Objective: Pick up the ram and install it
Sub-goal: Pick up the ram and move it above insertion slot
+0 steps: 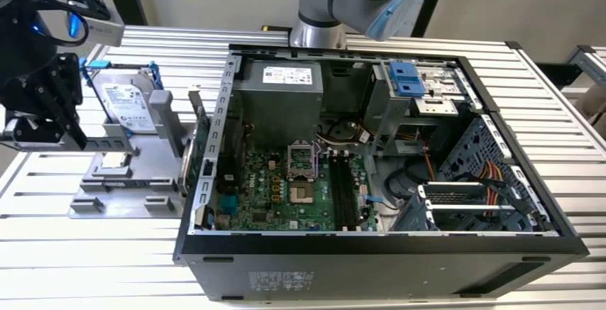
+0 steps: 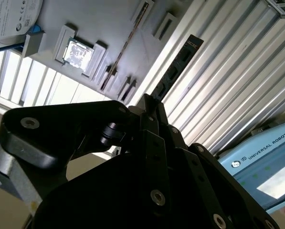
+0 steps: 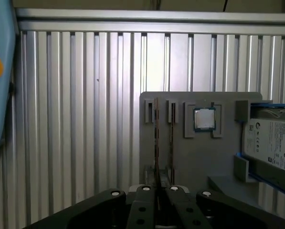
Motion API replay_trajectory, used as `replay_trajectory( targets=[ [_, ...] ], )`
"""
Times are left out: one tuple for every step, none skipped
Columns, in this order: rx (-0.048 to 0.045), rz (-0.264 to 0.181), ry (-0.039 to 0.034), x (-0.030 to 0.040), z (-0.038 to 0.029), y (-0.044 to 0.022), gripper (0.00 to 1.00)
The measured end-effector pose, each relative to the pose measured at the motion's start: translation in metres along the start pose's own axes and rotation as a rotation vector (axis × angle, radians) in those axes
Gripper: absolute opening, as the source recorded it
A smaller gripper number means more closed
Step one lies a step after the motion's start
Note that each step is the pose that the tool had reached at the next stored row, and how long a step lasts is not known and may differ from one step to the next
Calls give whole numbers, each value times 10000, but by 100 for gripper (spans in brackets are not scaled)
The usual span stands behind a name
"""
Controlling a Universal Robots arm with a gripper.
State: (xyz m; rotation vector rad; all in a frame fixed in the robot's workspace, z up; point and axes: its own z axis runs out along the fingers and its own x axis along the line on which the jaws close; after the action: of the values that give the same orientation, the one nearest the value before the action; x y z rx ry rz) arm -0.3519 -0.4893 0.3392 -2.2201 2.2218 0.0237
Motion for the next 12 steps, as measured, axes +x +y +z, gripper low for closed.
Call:
replay_trajectory(
  targets=[
    [0,0,0,0,-8,0,0],
    [0,0,0,0,-16,0,0],
    [0,0,0,0,-25,0,0],
    [0,0,0,0,-32,0,0],
    [0,0,0,0,-40,1,0],
    [-1,0,0,-1,-49,0,0],
    [0,0,0,-1,-59,1,0],
    [0,0,-1,-1,-70,1,0],
    [0,0,0,-1,-81,1,0],
    [0,0,-1,-1,-91,1,0],
    [-1,0,0,-1,-102,1,0],
    [-1,-3,0,0,-112,-1,0]
  ],
)
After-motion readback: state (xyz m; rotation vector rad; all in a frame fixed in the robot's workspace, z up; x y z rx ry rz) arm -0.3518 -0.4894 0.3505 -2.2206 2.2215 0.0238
